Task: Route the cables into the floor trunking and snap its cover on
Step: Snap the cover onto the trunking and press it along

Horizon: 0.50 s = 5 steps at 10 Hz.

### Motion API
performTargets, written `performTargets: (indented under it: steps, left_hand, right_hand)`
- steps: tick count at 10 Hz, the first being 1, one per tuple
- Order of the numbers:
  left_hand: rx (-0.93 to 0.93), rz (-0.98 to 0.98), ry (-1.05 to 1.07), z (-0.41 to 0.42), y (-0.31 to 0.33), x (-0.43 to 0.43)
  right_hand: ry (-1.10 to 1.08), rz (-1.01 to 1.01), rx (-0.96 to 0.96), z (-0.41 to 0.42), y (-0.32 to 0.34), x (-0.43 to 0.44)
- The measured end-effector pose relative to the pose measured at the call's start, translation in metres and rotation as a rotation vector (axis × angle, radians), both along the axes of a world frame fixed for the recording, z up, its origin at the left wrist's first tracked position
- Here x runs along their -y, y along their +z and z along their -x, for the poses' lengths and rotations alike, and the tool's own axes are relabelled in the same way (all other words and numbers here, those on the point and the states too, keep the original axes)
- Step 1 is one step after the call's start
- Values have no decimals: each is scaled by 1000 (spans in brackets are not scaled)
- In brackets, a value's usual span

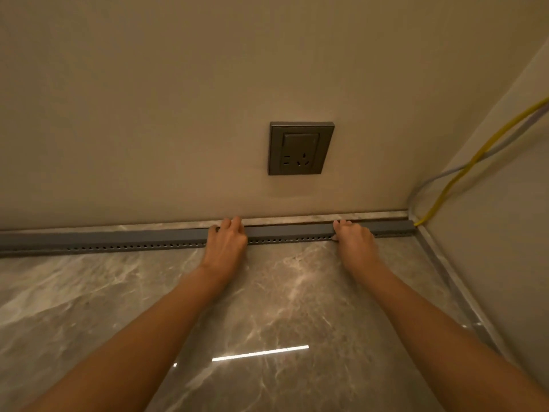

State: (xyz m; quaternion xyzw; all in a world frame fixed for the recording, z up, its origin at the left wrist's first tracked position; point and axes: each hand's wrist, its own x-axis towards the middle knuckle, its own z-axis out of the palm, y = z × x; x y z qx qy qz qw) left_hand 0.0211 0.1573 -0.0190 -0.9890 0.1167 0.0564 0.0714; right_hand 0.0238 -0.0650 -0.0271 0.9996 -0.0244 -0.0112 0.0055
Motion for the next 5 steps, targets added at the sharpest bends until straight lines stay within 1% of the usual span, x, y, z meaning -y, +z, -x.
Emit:
performTargets:
  steps: [1,3,4,5]
  left_hand:
    - [31,-77,6,-5,4,8]
    - [26,-96,-5,-9,3,12]
    - [13,-75,36,-9,6,13]
    - [7,-5,93,-10,10,14]
  right_hand:
    - [20,16,-1,-7,2,2]
    - [55,43,-50,-11,8,4]
    - [27,42,-91,-11,19,-2]
    - [-28,-22,-74,-5,17,-8]
